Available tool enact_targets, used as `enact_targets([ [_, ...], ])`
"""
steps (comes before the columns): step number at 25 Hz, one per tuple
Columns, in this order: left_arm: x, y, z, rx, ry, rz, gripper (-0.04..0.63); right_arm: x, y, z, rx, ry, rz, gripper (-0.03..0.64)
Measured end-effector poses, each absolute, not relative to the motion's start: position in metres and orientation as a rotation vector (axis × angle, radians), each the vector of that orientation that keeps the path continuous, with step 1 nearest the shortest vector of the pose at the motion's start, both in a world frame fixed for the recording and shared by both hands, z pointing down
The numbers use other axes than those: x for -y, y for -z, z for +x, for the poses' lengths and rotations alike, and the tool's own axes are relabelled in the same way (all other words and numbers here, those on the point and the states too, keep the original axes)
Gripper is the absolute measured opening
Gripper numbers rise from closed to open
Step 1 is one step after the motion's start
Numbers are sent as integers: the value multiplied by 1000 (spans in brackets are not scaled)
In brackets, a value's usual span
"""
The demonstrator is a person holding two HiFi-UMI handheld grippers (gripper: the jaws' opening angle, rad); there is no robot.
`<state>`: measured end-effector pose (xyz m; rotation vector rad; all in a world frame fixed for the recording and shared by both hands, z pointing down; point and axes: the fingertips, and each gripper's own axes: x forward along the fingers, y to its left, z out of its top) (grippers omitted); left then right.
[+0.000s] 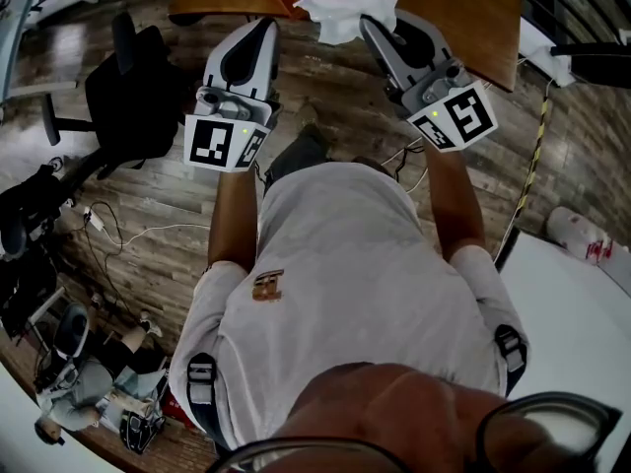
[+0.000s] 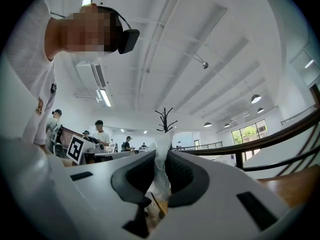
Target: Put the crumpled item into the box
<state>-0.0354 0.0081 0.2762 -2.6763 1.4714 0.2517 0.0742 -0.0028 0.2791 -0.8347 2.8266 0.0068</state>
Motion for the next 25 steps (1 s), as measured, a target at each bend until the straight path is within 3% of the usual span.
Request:
enact_targets([
  [19,182,-285,-130,-1403,-221,-2726,20,203,-322,-21,-2953,96,-997,63],
  [25,194,-301,-143,-1387,-211,-2744,20,223,-363,-32,-3000,211,-1078,63],
])
